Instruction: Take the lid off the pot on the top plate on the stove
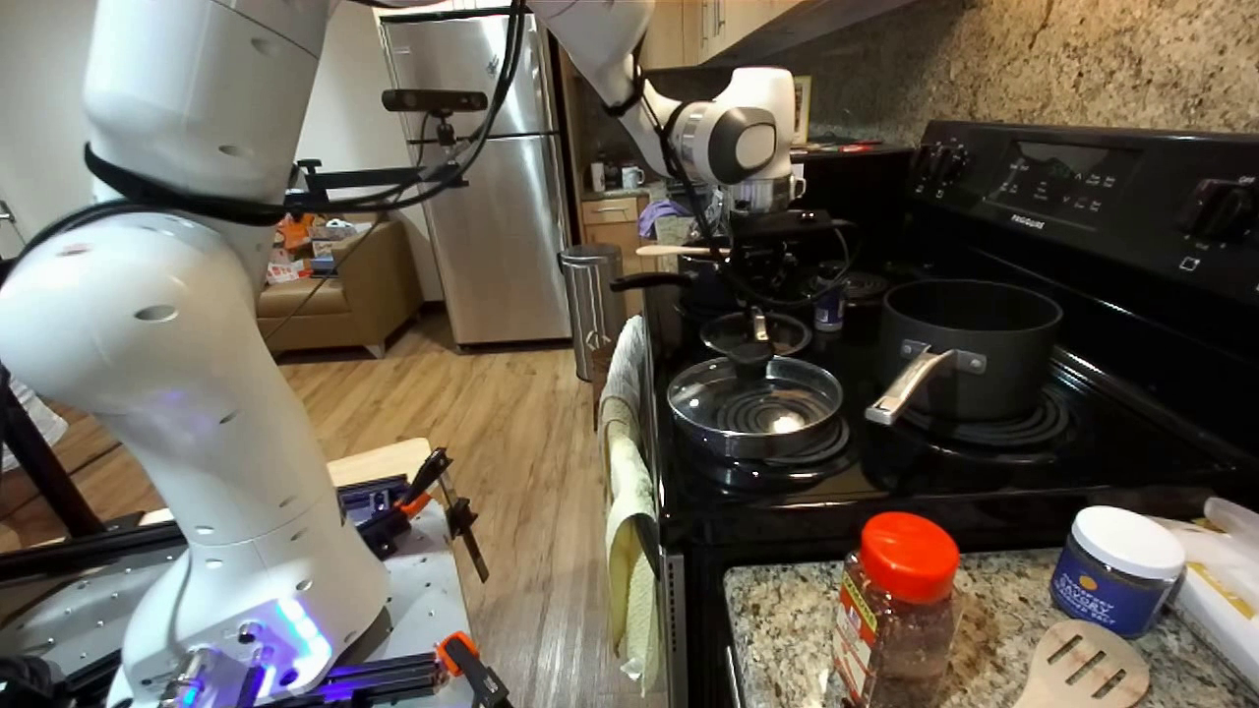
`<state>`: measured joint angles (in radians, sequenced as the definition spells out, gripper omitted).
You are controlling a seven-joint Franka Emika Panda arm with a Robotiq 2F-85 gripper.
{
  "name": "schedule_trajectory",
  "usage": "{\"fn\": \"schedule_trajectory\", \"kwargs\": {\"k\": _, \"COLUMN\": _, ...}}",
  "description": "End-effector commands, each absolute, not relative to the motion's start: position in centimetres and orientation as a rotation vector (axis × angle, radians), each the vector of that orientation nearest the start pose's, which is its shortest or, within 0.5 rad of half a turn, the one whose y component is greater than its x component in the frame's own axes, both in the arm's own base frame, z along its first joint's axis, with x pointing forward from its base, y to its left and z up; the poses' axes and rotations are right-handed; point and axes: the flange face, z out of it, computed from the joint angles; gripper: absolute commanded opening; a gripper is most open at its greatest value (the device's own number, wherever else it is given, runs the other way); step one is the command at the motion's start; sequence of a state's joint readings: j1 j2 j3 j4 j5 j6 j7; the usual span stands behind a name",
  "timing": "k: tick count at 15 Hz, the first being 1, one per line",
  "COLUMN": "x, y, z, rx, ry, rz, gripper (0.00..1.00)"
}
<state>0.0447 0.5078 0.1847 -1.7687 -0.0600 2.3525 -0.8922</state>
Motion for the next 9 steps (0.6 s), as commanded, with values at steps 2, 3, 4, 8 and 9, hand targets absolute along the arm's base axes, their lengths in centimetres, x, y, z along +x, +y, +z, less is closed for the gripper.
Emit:
{"fn": "schedule_trajectory", "kwargs": {"k": 2, "x": 63.59, "y": 13.72, "z": 28.57, "rx": -2.661, "ry": -1.656, "rz": -0.163, "gripper": 0.05}}
{"fn": "schedule_trajectory", "kwargs": {"k": 3, "x": 63.48, "y": 13.61, "z": 28.61, "rx": -2.664, "ry": -1.654, "rz": -0.163, "gripper": 0.05}}
{"fn": "schedule_trajectory", "kwargs": {"k": 4, "x": 63.47, "y": 13.49, "z": 28.64, "rx": -2.665, "ry": -1.651, "rz": -0.16, "gripper": 0.05}}
{"fn": "schedule_trajectory", "kwargs": {"k": 8, "x": 63.58, "y": 13.23, "z": 29.15, "rx": -2.654, "ry": -1.646, "rz": -0.141, "gripper": 0.59}}
{"fn": "schedule_trajectory", "kwargs": {"k": 9, "x": 63.62, "y": 13.21, "z": 29.48, "rx": -2.669, "ry": -1.642, "rz": -0.134, "gripper": 0.65}}
